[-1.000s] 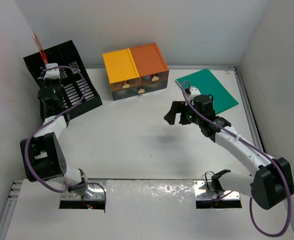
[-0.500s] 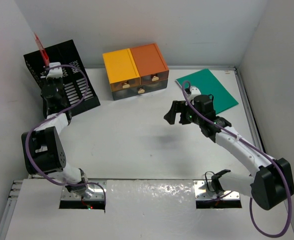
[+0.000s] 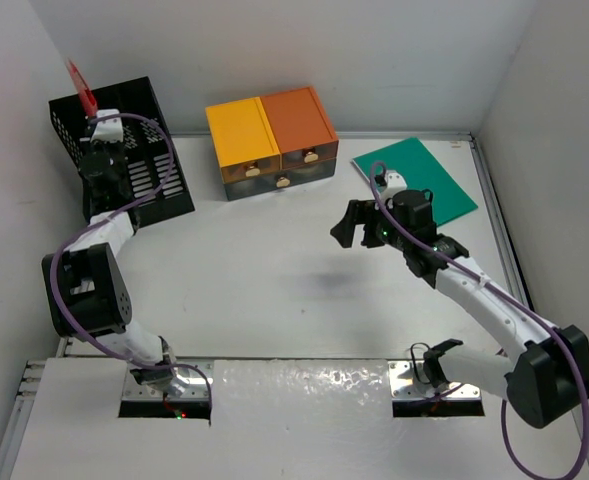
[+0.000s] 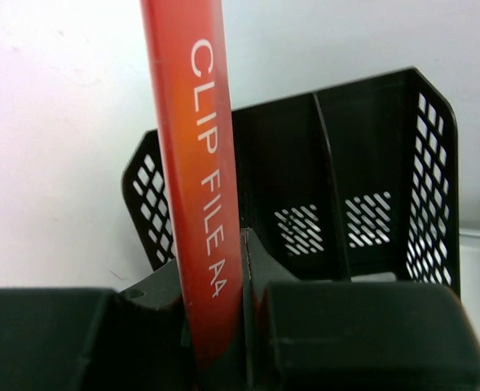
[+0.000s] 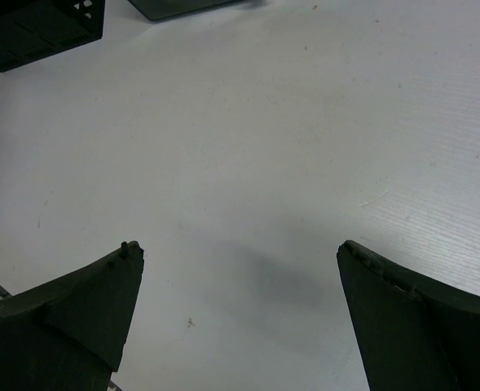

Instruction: Organize the desk

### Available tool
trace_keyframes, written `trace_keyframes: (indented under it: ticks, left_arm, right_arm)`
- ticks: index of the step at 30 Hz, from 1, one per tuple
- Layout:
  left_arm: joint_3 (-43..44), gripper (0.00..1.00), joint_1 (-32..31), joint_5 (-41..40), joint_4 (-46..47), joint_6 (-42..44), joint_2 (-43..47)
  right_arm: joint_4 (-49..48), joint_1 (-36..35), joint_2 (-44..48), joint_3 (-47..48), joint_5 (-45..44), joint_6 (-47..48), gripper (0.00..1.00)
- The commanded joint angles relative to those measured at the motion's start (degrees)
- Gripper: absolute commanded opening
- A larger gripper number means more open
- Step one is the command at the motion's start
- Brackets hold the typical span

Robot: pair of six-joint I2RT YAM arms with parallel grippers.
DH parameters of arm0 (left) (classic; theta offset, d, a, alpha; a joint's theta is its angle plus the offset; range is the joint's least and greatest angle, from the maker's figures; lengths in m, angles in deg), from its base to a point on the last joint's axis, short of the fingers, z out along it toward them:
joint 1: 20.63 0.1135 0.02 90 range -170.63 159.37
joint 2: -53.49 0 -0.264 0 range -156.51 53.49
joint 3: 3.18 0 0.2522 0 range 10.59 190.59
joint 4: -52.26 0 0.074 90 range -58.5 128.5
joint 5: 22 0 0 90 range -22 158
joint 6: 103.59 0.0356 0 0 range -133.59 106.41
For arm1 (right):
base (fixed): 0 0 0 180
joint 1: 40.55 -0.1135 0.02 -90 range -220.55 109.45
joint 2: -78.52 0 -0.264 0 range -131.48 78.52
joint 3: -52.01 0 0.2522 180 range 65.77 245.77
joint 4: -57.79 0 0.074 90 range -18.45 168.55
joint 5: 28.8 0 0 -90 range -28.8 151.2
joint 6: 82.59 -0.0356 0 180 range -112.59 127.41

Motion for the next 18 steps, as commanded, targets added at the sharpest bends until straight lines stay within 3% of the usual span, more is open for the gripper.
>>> trace_keyframes:
  ticks: [1,4,5,9,12,16,18]
  left_arm:
    - [0.68,0.00,-0.53,3.51,3.20,-0.51,1.55]
    - [0.41,0.11,-0.61,3.42,2.06,-0.16,2.52]
    - [0.33,0.25,-0.53,3.42,1.71,-0.07,2.70]
    - [0.41,0.52,-0.53,2.72,-0.75,0.28,3.49]
    - [0.50,0.58,-0.53,1.67,-3.12,0.54,4.54]
    - [0.41,0.55,-0.44,1.49,-4.88,0.72,6.21]
    - [0.59,0.53,-0.17,1.31,-6.02,0.54,6.56]
  right_arm:
    - [-1.01,0.13,1.95,0.11,-0.62,1.35,0.99]
    - [-0.75,0.13,2.65,-0.07,-1.42,1.96,0.99]
    - [-0.75,0.21,2.83,0.02,-1.42,2.05,0.99]
    - [-1.01,0.13,2.74,0.19,-0.80,1.88,0.99]
    - [-1.54,0.12,2.74,-0.24,-0.28,1.53,0.99]
    - [-5.32,-0.40,-1.38,0.01,2.53,-0.67,0.99]
    - [-4.10,-4.60,-4.27,5.51,0.01,2.21,0.99]
